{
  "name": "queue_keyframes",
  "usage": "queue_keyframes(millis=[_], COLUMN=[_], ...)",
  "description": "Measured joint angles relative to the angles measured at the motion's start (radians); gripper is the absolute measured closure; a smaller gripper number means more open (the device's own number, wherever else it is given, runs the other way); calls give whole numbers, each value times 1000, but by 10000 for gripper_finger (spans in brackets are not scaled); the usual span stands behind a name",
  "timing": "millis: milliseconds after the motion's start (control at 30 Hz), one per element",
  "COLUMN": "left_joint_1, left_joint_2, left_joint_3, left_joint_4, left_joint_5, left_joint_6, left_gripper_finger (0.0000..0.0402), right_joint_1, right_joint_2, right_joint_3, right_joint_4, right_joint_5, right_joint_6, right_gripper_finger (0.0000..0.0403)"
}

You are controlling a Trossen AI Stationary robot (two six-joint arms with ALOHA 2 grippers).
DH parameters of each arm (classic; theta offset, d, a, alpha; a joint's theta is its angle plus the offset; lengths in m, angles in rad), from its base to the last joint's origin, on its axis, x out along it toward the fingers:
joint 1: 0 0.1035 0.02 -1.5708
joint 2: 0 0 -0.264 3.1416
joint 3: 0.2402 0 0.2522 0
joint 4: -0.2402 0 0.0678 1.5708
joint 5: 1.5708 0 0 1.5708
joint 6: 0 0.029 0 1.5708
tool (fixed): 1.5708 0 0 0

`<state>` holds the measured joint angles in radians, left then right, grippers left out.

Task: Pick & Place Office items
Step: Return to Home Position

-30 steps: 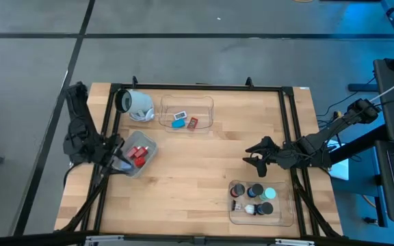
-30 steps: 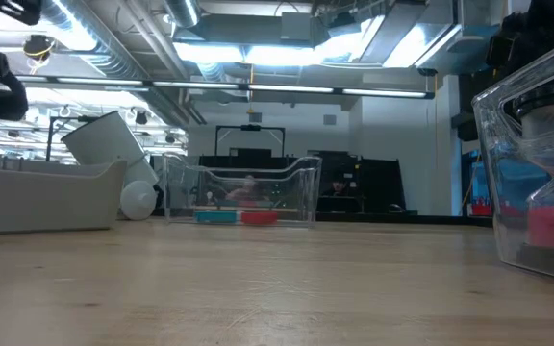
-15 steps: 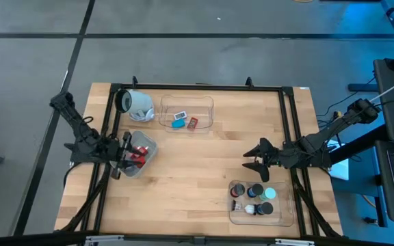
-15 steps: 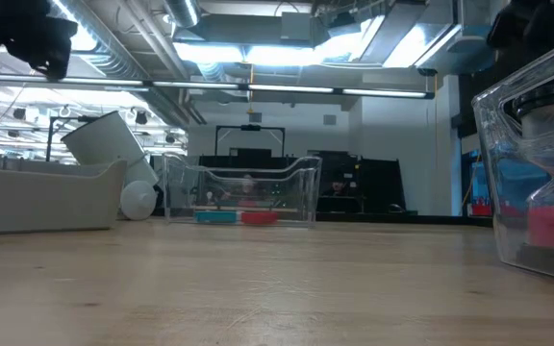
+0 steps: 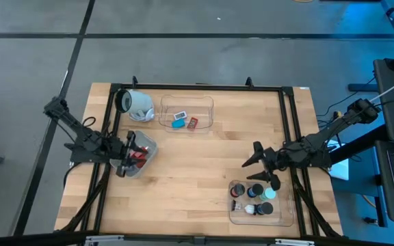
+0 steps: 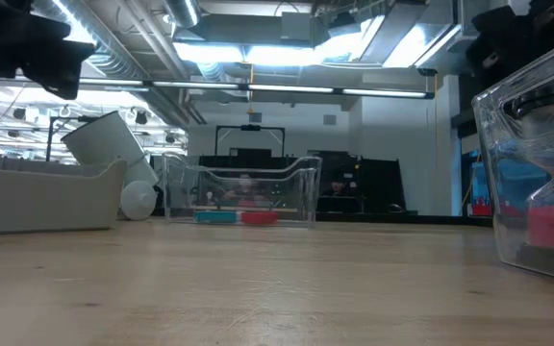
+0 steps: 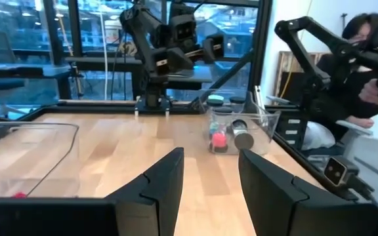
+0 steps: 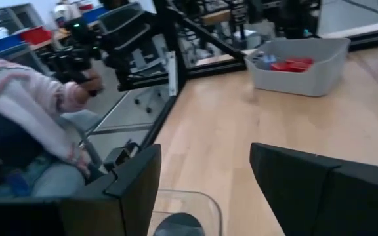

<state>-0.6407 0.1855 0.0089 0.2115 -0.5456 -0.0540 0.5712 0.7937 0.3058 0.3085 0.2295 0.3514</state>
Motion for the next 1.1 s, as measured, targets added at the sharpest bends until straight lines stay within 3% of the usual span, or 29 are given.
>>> queue_keyframes(millis=[167,333,500,667,833,1100], left_joint_1=[19,22,22,22,22,22], left_joint_2=[-1,0,0,0,0,0], left_joint_3=[0,0,0,0,0,0], left_joint_4=[-2,-5,-5,-5,-5,-8], left_joint_5=[-20,-163,-249,-244,-242,-242], left_joint_6=[11,14,15,15,15,15], left_gripper_finger=[259,259,259,259,259,259], right_joint_1=[0,-1,-1,-1,-1,-3], right_joint_2=[0,-36,-160,-286,-393,-415], right_joint_3=[0,0,-3,-105,-287,-290], right_joint_4=[2,-33,-126,-119,64,20], right_joint_5=[-13,-18,-35,-33,-36,92], right_joint_6=[-28,-72,-91,-99,-98,-94], right_gripper_finger=[164,164,164,164,164,164])
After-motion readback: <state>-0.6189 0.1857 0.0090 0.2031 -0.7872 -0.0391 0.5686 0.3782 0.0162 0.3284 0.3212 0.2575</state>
